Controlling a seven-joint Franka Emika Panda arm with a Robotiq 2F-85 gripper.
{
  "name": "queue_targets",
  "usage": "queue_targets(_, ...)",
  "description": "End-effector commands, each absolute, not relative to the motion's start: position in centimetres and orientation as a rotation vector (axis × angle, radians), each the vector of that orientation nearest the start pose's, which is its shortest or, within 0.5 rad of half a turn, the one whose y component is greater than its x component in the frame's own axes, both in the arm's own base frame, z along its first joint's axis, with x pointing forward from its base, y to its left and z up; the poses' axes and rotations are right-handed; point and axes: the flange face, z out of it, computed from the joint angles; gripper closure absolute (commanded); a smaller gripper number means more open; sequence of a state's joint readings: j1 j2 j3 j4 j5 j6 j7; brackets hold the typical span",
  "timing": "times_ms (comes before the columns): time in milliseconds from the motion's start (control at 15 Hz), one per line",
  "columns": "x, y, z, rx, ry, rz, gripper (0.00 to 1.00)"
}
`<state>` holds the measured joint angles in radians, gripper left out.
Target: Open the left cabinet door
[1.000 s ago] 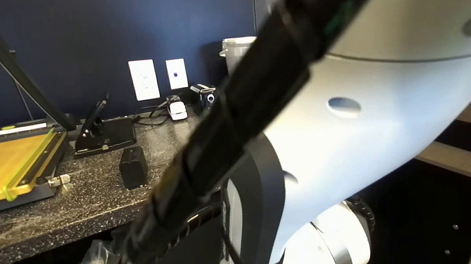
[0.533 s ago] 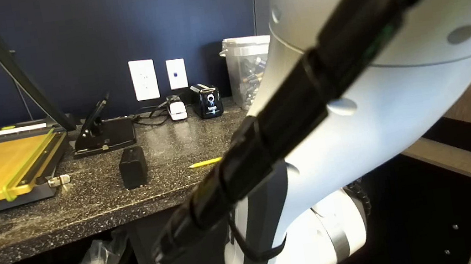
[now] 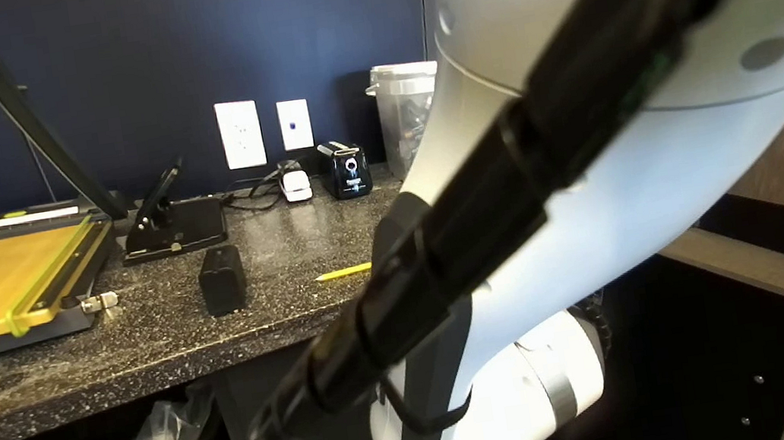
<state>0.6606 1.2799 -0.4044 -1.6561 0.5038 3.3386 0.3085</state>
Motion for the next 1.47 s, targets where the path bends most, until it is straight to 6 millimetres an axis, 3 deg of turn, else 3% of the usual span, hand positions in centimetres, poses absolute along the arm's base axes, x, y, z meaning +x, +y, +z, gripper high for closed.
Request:
queue_targets(0,61.2,14.6,-2.5,-3.125,0.362,-0.882,0.96)
queue_targets(267,59.6,14.4,-2.5,-3.149,0.397,-0.782,0.96)
queue_targets(600,56.0,13.8,-2.7,-3.192,0.42,-0.614,0.96)
queue_targets(800,54.6,14.6,-2.3,-3.192,0.439,-0.543,0.96)
queue_targets(1200,55.7,16.2,0.6,-3.214,0.49,-0.298,0.96)
queue_targets(1400,56.3,16.8,1.0,-3.238,0.514,-0.125,0.96)
